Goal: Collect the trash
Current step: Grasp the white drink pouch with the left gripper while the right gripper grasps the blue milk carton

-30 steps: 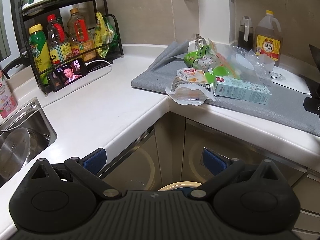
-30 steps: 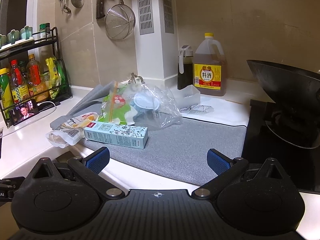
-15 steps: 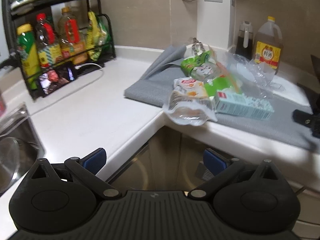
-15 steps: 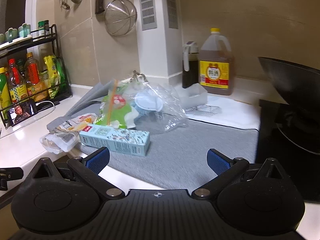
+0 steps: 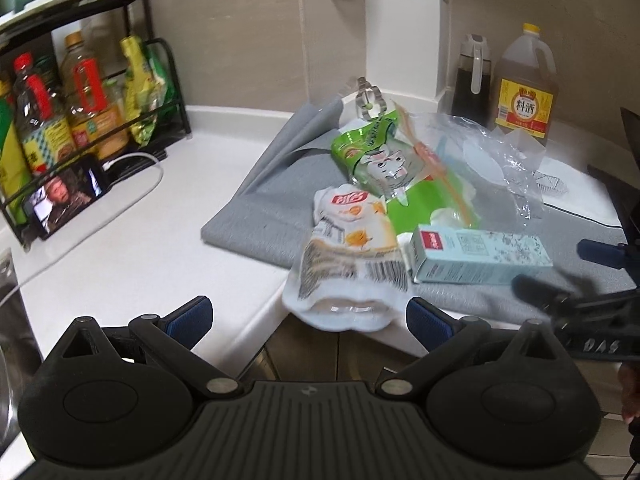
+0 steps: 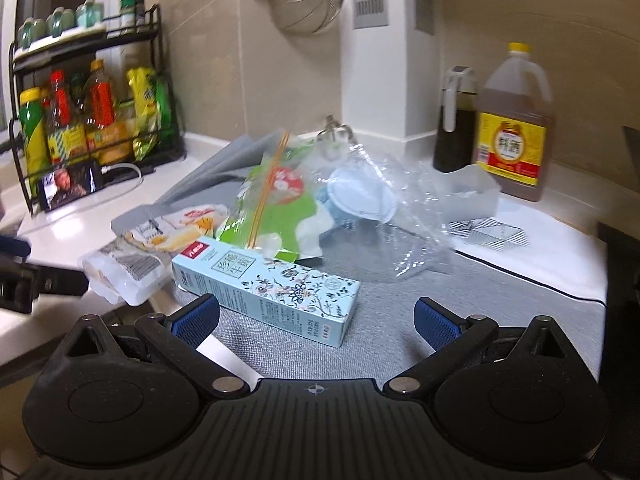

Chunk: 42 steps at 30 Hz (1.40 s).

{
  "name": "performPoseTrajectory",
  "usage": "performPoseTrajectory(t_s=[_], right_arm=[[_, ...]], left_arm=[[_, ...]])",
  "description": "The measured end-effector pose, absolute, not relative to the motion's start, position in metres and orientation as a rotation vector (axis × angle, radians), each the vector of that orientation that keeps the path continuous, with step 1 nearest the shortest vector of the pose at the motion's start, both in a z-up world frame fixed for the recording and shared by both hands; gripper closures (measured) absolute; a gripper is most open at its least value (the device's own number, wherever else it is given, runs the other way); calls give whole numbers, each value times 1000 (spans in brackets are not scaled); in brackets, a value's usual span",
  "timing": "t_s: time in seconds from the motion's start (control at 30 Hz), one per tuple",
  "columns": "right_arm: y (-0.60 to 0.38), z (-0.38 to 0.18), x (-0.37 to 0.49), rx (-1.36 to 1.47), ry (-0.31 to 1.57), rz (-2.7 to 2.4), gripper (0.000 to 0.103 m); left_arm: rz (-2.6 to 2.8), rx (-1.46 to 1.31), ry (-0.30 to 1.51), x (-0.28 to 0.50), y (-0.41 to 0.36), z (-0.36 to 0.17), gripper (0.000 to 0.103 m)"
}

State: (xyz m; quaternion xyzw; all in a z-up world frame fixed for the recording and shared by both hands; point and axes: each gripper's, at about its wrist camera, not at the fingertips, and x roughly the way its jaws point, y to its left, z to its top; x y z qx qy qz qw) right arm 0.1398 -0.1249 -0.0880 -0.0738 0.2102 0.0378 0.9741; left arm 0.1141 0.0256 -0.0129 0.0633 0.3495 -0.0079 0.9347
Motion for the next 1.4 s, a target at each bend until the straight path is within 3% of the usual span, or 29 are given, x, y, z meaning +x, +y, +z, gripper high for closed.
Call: performPoseTrajectory(t_s=[0.77,1.2,1.4], right_arm=[[-110,-103,192,-366,475,239,0],[-109,-106,209,-251,541,294,0],[-115,-105,199,-194,547,261,7]], left_arm=[[-42,239,751,149,-2,-29,0],[-142,244,822,195,10,-47,0],[-141,138,881,212,41,-56,0]])
